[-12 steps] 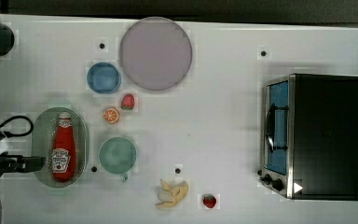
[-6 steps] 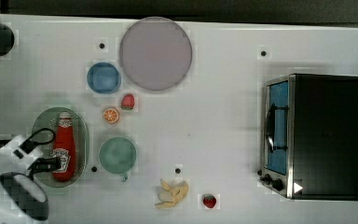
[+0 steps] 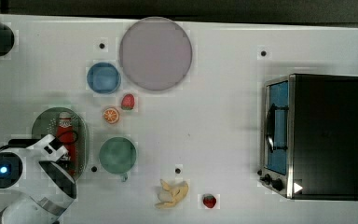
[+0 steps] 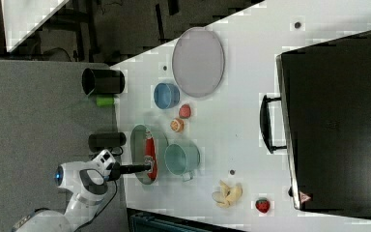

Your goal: Pick ketchup from strainer and place it on the table

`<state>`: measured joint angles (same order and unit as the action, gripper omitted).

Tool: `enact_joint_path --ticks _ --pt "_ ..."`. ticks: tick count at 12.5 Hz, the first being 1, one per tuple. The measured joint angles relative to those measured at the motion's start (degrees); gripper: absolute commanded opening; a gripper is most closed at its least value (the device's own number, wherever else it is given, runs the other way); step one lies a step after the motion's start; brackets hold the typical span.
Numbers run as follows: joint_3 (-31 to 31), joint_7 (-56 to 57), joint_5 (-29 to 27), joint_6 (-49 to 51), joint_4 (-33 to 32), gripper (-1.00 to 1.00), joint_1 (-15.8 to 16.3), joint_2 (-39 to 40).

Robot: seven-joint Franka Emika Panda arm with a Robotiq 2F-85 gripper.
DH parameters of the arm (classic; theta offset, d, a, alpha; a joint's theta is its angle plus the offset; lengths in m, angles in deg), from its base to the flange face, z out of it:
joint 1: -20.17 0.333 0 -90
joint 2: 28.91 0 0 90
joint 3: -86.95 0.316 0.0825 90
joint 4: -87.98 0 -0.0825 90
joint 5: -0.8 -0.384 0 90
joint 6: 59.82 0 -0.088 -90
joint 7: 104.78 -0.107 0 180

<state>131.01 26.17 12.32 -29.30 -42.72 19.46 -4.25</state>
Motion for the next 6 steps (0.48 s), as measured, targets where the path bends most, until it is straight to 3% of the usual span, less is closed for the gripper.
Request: enact_joint_path --ticks 4,6 --pt "-1.5 -6.0 7.5 -3.8 0.0 1.0 0.7 4.9" --pt "-3.8 -7.7 8.4 -5.0 0.2 1.0 1.6 7.2"
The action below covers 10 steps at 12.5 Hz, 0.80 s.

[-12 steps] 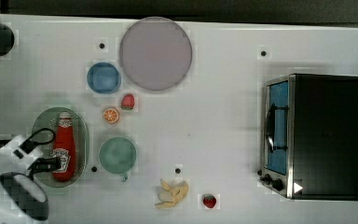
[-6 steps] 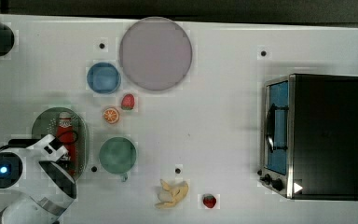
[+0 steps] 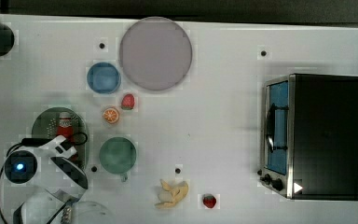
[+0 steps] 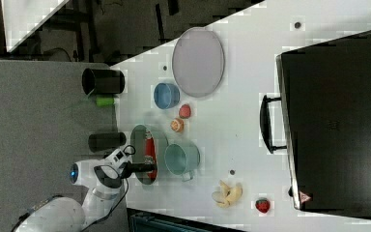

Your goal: Pick ketchup from strainer and place it on the table

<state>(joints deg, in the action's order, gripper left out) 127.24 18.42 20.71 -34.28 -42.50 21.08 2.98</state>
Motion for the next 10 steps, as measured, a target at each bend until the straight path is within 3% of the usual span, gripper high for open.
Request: enact_joint_path --ticks 1,4,7,10 --pt "-0.6 -0.2 0.4 0.1 0.1 0.91 0.1 0.9" --pt "-2.7 -1.2 0.9 0.1 2.5 0.23 2.3 2.6" --pt "-3.9 -1.6 0.7 -0.6 2.9 0.22 4.5 1.5" --pt "-3.1 -2.0 0.4 -0.2 2.2 0.22 4.3 -0.2"
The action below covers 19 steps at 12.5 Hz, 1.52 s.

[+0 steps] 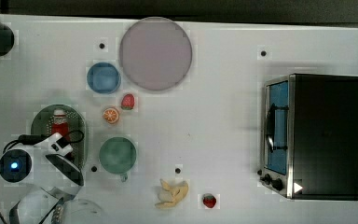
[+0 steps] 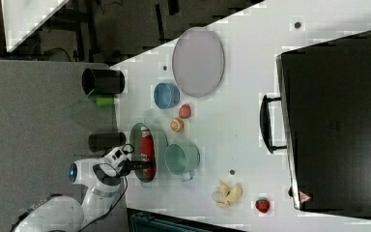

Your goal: Pick ketchup from strainer and place it on the table

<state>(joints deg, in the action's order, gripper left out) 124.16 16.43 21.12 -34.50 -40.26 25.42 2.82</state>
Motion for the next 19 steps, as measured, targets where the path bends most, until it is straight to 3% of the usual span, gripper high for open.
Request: enact_joint_path --ticks 2,4,8,13,19 --pt "0.9 0.0 -2.7 3.9 -0.9 0.22 0.0 -4.1" --pt "3.3 0.0 -9.8 12.0 -1.0 0.22 -1.5 -10.7" --pt "4.9 3.3 -20.1 24.2 3.6 0.22 -3.6 -22.3" --pt "3.2 14.0 -22.5 36.5 11.1 0.22 -7.1 -27.7" --pt "-7.4 20.2 -22.8 39.8 16.1 0.22 -9.7 -27.8"
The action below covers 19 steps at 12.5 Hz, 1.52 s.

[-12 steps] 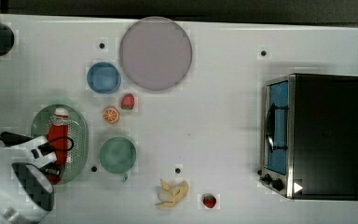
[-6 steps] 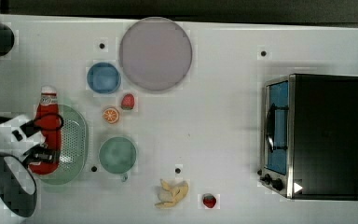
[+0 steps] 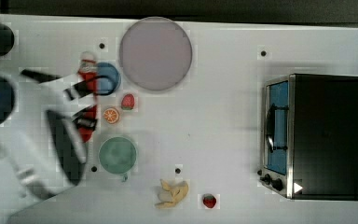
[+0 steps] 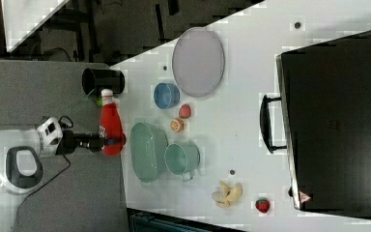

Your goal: Pick ketchup from strainer and place it on the table

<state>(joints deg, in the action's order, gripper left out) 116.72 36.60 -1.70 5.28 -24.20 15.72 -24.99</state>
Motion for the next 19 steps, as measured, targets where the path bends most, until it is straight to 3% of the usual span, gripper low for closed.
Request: enact_joint_path --ticks 6,10,14,19 --pt "-15.4 9.5 -0.3 -0.1 0.3 0.22 -4.7 0.2" --pt "-22.1 13.6 -0.3 0.6 -1.5 0.22 -7.4 1.0" --pt "-24.7 14.8 -0.2 -2.5 -8.8 0.22 -7.6 0.9" --pt "-24.2 14.9 -0.1 -16.0 -19.2 0.22 -6.3 5.3"
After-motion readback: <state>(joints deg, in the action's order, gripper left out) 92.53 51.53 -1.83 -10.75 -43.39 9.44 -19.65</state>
